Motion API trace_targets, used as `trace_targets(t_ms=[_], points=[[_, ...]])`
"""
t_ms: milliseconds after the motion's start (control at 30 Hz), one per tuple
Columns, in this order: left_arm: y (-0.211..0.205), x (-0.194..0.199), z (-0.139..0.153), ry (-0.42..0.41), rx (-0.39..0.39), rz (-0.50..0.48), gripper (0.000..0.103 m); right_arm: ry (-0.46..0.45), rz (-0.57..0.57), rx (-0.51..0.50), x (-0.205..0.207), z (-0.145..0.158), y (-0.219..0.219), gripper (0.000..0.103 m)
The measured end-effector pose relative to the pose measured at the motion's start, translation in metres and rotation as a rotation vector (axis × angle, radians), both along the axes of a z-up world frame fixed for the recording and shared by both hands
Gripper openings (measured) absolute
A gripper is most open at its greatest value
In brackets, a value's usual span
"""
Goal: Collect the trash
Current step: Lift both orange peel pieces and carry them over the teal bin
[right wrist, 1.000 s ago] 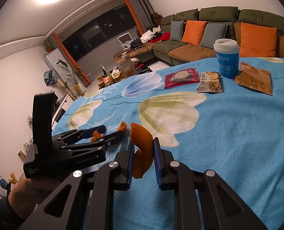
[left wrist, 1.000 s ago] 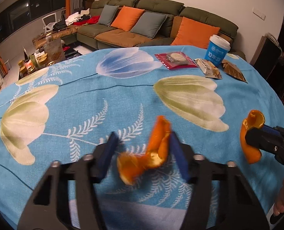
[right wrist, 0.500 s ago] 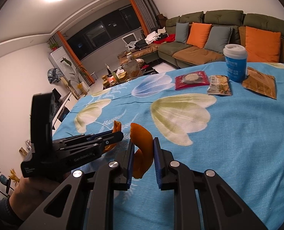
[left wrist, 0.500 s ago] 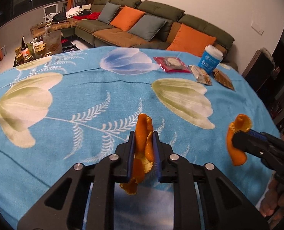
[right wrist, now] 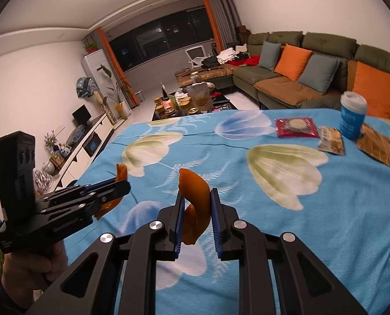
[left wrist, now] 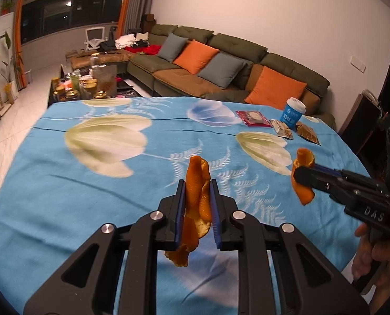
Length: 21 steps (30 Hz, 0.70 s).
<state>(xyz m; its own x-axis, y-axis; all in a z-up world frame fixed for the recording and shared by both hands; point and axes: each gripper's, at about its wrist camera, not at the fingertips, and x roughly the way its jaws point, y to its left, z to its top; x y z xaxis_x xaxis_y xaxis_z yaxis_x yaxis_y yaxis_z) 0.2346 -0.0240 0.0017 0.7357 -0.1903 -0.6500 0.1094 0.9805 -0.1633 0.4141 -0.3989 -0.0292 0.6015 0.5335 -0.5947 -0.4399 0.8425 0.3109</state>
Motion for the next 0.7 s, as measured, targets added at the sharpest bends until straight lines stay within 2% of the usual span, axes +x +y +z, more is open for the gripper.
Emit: trace_targets(t_ms=[367,700], points=[[0.050,-0.058,0.021,-0.064,0.042,0.121,0.018,-0.107,0.071,-0.065,-0.032,0.031,0.046,0.017],[0.118,-0.116,0.038,-0.096,0.051,0.286,0.018,-0.163,0.206,-0.089,-0.052,0.047,0.112,0.017]])
